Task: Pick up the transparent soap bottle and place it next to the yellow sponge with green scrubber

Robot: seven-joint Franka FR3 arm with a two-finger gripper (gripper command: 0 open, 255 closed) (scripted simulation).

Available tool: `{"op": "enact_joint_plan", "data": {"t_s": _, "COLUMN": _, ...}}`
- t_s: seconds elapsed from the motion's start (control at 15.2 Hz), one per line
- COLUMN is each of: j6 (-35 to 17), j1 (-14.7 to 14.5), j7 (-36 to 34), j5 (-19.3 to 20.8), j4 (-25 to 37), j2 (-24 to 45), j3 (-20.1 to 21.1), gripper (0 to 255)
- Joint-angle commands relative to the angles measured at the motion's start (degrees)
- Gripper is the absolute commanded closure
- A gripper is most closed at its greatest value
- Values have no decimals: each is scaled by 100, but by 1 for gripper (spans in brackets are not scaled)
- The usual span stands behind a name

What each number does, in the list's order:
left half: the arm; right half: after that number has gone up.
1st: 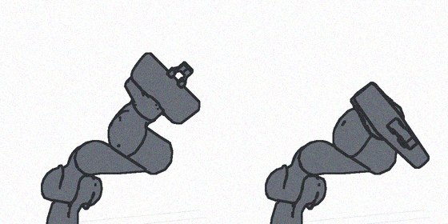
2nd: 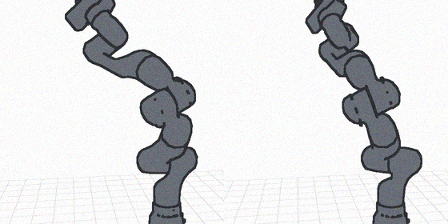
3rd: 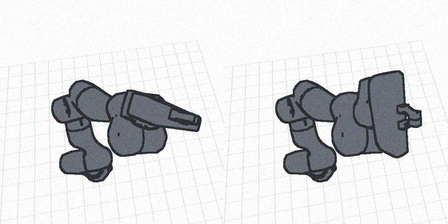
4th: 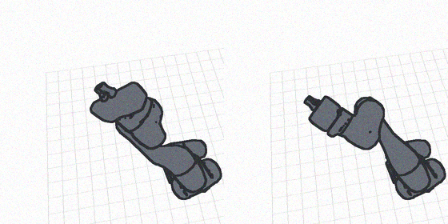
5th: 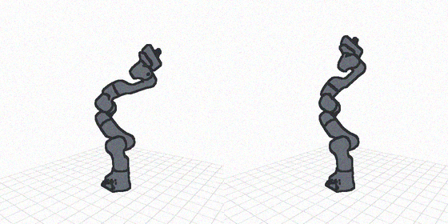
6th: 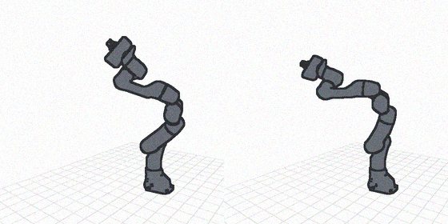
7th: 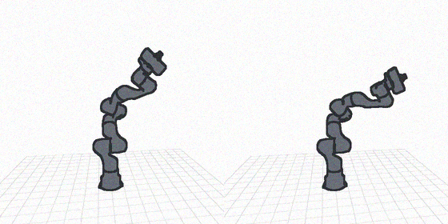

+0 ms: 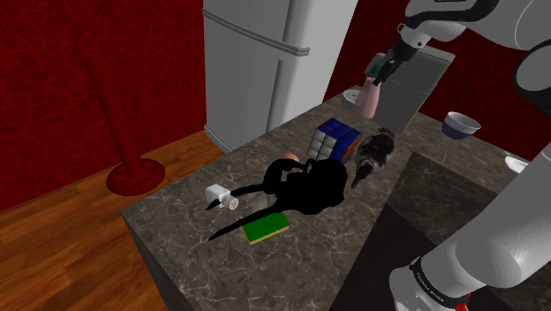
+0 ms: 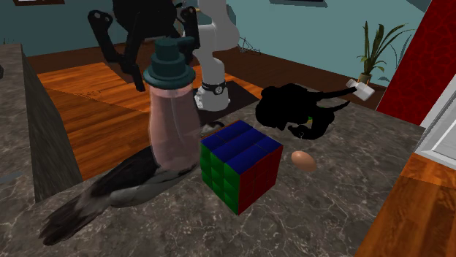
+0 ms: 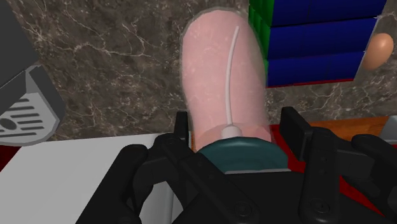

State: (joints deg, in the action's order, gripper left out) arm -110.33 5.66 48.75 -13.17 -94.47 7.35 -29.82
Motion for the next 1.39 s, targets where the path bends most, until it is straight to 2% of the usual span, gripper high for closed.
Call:
{"op": "enact_joint_plan", "data": {"t_s": 0.0, "j6": 174, "j1": 7, "j7": -30, "j5": 11, "j4": 179, "j2": 1, "j3": -5, "gripper": 255}}
{"op": "enact_joint_plan", "data": {"t_s": 1.32, "j6": 1869, "j1": 271, "j7": -144, "j5": -216, "j4": 2285, "j2": 478, "j3": -80, "gripper": 255}}
